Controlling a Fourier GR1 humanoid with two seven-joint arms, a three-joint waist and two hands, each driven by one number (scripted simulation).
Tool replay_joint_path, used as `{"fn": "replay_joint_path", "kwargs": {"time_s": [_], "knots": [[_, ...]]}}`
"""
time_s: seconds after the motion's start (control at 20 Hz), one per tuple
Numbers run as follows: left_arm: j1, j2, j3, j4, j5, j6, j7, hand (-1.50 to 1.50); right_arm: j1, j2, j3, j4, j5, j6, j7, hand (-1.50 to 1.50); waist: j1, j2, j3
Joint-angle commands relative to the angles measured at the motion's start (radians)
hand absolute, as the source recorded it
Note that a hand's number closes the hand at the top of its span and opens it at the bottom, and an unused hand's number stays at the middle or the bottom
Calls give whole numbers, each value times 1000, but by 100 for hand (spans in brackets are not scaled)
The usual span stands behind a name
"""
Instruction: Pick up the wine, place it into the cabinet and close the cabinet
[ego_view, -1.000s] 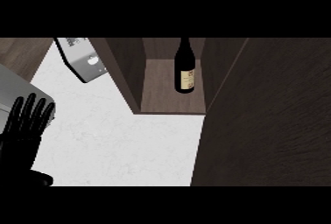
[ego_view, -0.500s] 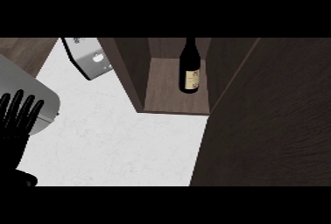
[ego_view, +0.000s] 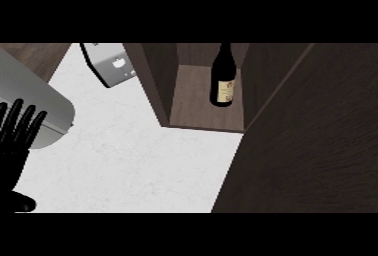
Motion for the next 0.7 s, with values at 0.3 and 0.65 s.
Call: {"fn": "replay_joint_path", "kwargs": {"time_s": [0.3,0.65], "knots": [[-34,1,33,79,4,-14,6,-150,-535,494,42,343,-33,-113,291,150,-23,-5,3],[-45,11,77,149,16,-72,12,-150,-894,567,-99,691,-180,-198,297,150,-50,-5,7]]}}
